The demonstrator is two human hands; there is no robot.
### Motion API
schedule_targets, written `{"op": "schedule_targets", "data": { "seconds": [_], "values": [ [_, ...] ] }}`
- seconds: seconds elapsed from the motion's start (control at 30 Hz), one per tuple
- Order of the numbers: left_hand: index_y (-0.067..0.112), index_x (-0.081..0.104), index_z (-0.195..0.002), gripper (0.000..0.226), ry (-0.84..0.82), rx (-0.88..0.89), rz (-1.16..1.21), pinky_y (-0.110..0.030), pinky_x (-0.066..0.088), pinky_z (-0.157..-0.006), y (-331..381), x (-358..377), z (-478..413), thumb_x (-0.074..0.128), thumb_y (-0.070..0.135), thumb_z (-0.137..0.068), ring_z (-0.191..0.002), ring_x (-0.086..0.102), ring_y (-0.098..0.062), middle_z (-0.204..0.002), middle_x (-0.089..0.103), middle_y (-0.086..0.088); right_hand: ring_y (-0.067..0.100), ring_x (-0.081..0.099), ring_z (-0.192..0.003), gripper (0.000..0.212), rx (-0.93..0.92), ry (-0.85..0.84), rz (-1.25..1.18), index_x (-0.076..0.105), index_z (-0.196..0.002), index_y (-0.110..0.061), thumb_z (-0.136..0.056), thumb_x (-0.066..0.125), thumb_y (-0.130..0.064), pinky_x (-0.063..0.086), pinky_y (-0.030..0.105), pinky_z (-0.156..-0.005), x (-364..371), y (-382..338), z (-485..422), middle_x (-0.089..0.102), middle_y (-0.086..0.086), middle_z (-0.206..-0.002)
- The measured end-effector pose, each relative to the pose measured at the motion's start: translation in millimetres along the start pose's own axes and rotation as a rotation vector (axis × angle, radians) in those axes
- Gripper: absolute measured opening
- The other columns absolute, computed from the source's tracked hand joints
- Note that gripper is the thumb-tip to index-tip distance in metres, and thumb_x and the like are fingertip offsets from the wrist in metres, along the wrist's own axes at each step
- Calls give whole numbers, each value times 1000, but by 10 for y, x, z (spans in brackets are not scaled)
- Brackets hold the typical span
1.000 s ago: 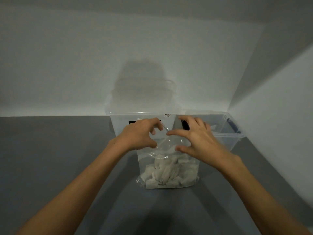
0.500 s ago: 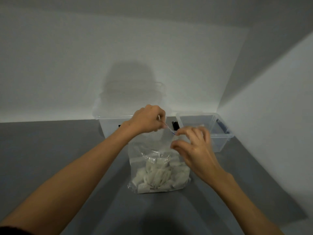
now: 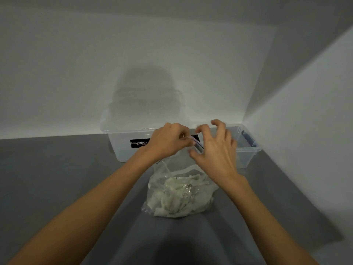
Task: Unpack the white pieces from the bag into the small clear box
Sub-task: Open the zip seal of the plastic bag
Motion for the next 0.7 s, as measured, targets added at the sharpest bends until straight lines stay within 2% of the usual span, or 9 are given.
{"op": "schedule_targets", "data": {
  "seconds": [0.1, 0.27, 0.37, 0.43, 0.5, 0.57, 0.6, 0.67, 0.7],
  "values": [
    [18, 60, -69, 33, 77, -47, 48, -29, 40, -56, -155, -73, 81, 65, 47, -84, -60, 54, -12, -64, 59, 3, 39, 34, -127, 65, 223, -169, 20, 32, -133, -23, -80, 63, -5, 36, 49, -100, 221, 388, 12, 19, 16, -146],
    [23, 54, -60, 35, 176, -255, 136, -26, 33, -55, -676, -70, 169, 67, 45, -83, -61, 49, -12, -57, 51, 10, 34, 50, -104, 71, 455, -464, -280, 27, -134, -23, -78, 68, -9, 45, 43, -96, 480, 923, 349, 31, 16, -131],
    [20, 55, -64, 32, 217, -245, 142, -26, 33, -54, -650, -7, 161, 66, 42, -85, -58, 48, -11, -56, 49, 9, 31, 51, -98, 87, 383, -586, -292, 20, -143, -24, -75, 72, -9, 46, 38, -94, 522, 850, 440, 32, 15, -129],
    [19, 61, -71, 29, 216, -191, 158, -26, 34, -54, -566, -29, 136, 64, 43, -86, -59, 48, -8, -59, 53, 9, 31, 47, -112, 102, 282, -525, -304, 12, -146, -32, -71, 80, -20, 44, 43, -100, 426, 703, 361, 29, 12, -136],
    [22, 66, -77, 28, 186, -124, 153, -26, 36, -55, -449, -61, 112, 63, 49, -85, -62, 52, -8, -66, 61, 7, 31, 38, -127, 106, 135, -405, -264, 7, -146, -39, -69, 80, -40, 38, 50, -105, 292, 490, 224, 26, 6, -144],
    [26, 68, -81, 28, 169, -72, 123, -25, 36, -56, -327, -88, 116, 62, 53, -84, -63, 53, -4, -72, 65, 8, 27, 42, -126, 94, 41, -323, -172, 13, -146, -39, -74, 72, -51, 39, 50, -102, 250, 310, 82, 38, 2, -142],
    [27, 68, -83, 27, 179, -54, 100, -25, 36, -57, -272, -102, 135, 62, 53, -84, -63, 53, -3, -74, 65, 9, 25, 50, -118, 77, 31, -313, -162, 28, -142, -36, -78, 68, -51, 43, 46, -97, 278, 252, 11, 51, 1, -132],
    [29, 67, -95, 23, 236, -23, 20, -24, 37, -61, -185, -136, 212, 62, 50, -85, -71, 56, -6, -85, 65, 10, 20, 66, -85, 29, 133, -293, -318, 64, -109, -22, -89, 60, -43, 54, 39, -78, 362, 250, -90, 70, -1, -91],
    [31, 64, -105, 26, 280, -14, -33, -24, 38, -63, -165, -141, 275, 62, 48, -85, -79, 58, -8, -93, 62, 11, 17, 65, -66, 24, 254, -290, -512, 70, -88, -15, -92, 59, -36, 56, 36, -66, 411, 299, -108, 69, -1, -70]
  ]
}}
Point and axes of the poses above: each hand's wrist, its own z-axis away from the middle knuckle, its own x-axis out of the palm, y = z × x, the point moved 6 cm from there along -z, towards the middle knuckle
